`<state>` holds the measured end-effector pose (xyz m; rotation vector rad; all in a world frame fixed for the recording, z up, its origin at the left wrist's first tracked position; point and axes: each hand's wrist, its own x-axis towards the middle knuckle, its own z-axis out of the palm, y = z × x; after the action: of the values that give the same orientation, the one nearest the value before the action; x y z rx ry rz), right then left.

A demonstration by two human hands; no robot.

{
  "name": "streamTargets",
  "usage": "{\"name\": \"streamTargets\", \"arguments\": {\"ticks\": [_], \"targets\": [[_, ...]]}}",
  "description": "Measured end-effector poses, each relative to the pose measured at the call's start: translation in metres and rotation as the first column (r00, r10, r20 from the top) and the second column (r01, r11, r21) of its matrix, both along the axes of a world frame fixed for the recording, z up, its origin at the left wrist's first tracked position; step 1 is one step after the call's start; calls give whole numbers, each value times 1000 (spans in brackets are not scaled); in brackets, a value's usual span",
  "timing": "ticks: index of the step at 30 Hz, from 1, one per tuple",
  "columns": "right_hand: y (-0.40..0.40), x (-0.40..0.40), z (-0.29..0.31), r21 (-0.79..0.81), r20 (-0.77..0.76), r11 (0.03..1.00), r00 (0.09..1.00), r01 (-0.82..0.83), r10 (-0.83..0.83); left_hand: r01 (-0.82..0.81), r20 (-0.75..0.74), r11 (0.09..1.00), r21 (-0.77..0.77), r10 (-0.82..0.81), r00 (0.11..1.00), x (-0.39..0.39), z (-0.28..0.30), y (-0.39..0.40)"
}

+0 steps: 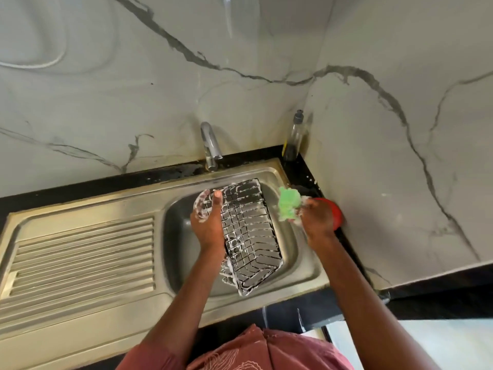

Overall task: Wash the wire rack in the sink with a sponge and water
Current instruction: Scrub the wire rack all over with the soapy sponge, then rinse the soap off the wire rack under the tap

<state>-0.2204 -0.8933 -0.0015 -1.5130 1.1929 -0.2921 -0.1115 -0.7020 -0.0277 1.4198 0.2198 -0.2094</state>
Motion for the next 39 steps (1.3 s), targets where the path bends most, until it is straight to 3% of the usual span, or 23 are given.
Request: {"name": "streamTargets", "arguments": {"ticks": [3, 5, 10, 13, 18, 21, 24, 26, 29, 30, 35, 39], "targets": [[-35, -21, -19, -245, -193, 969, 980, 6, -55, -74, -44, 997, -15, 74, 996, -4, -3, -14], [-50, -26, -26, -424, -311, 901, 949, -94, -47, -128, -70, 991, -41, 125, 990, -6, -2, -24], [-67, -18, -41, -600, -463, 736, 887, -313, 0, -199, -157, 974, -112, 181, 971, -2, -12, -39], [-70, -16, -47, -633, -504, 681, 864, -368, -2, -225, -234, 962, -154, 186, 954, 1, -20, -44], [-68, -25, -52, -480, -653, 744, 756, -464, 50, -261, -288, 955, -142, 213, 934, 8, -29, -41], [-65, -27, -45, -445, -651, 776, 756, -446, 61, -243, -273, 957, -159, 194, 942, 9, -32, -33], [-61, -16, -32, -536, -559, 697, 819, -477, 131, -215, -270, 960, -179, 162, 949, 14, -35, -24], [-48, -1, -20, -506, -318, 755, 904, -418, 287, -201, -295, 963, -179, 142, 945, 13, -35, -20], [-20, 34, -17, -227, 64, 892, 908, -390, 414, -155, -332, 974, -164, 93, 939, 19, -39, -8], [-13, 44, -18, -197, 84, 877, 884, -438, 460, -136, -336, 975, -173, 71, 939, 22, -40, -5], [-2, 96, -35, -188, -151, 651, 677, -735, 720, 0, -361, 979, -202, -75, 930, 43, -43, 10], [4, 121, -46, -280, -227, 693, 747, -665, 625, 94, -397, 976, -194, -166, 903, 62, -55, 22]]}}
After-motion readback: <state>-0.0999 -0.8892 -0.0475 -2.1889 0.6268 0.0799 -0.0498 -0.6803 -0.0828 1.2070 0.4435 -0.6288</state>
